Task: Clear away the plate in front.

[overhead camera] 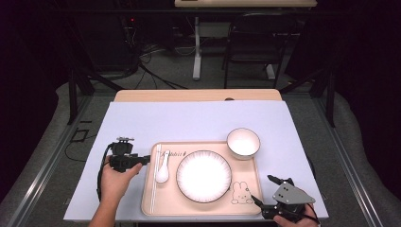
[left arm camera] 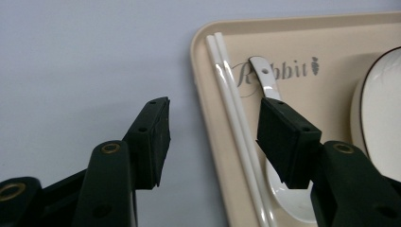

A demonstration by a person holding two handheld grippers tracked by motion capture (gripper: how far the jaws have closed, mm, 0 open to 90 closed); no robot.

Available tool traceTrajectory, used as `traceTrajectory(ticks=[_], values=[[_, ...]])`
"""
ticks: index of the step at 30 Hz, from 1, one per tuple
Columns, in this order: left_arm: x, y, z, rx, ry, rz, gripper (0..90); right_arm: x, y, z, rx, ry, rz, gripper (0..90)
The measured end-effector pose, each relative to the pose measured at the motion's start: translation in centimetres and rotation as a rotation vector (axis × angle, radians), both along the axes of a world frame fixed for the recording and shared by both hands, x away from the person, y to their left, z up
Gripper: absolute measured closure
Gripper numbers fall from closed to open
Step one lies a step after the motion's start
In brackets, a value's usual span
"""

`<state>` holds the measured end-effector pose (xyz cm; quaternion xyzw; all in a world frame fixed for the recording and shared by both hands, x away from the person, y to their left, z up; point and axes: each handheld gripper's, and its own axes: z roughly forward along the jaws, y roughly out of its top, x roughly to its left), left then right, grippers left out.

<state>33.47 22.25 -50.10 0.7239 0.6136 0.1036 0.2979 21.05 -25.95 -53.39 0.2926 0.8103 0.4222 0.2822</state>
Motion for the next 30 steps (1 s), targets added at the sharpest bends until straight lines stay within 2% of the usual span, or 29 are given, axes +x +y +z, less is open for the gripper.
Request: traceTrajectory(ticks=[3,20,30], values=[[-0.4,0.7,-0.6,-0.014,-0.008,0.026,45.7,0.0,0.0,0.0,-0.002,0.000,0.001,16.6],[-1.6,3.4,-2.4,-0.009,0.001,0.115,45.2,0.0,0.1,0.0,-0.002,0.000,0.005,16.6],[-1.7,3.5,-2.7,-0.008,-0.013,0.121,42.1,0.0,0.1,0.1,-0.003,-0.002,0.010,16.6]])
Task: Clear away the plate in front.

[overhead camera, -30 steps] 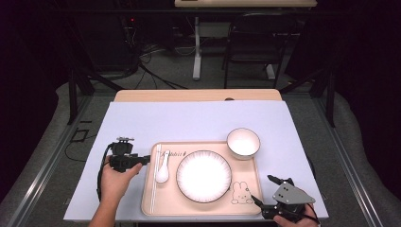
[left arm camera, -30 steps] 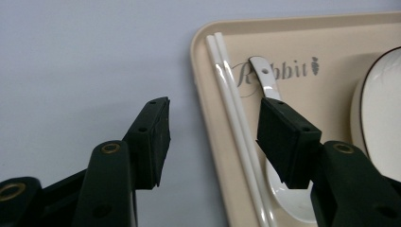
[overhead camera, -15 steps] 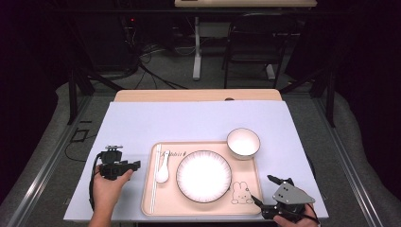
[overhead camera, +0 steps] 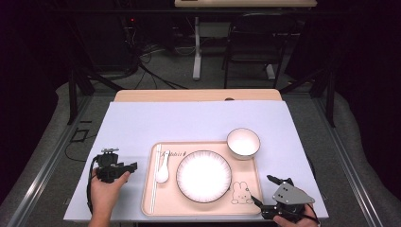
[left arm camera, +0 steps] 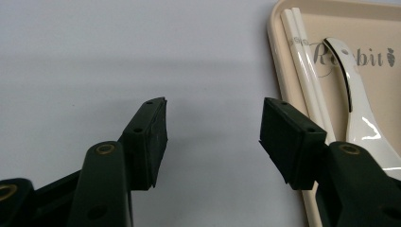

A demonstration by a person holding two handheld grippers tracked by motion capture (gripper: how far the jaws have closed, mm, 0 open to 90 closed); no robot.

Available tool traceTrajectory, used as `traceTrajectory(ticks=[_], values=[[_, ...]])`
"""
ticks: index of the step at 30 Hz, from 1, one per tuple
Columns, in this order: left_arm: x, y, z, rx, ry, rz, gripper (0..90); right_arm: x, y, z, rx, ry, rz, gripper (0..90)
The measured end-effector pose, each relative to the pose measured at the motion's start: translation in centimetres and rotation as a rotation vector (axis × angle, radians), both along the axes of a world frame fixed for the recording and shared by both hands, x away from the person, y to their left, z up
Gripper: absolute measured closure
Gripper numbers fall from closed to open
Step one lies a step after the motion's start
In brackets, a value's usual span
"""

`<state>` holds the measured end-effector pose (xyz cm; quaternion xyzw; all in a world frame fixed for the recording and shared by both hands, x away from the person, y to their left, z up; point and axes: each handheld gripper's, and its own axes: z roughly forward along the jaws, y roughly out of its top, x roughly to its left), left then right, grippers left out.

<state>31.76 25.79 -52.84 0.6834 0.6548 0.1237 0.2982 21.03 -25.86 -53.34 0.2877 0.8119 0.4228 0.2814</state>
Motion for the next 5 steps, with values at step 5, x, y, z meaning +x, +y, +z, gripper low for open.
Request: traceTrajectory(ticks=[5], values=[[0.05,0.07,0.05,0.003,-0.003,0.003,40.5,0.03,-0.09,-0.03,0.006,0.002,-0.004,16.6]])
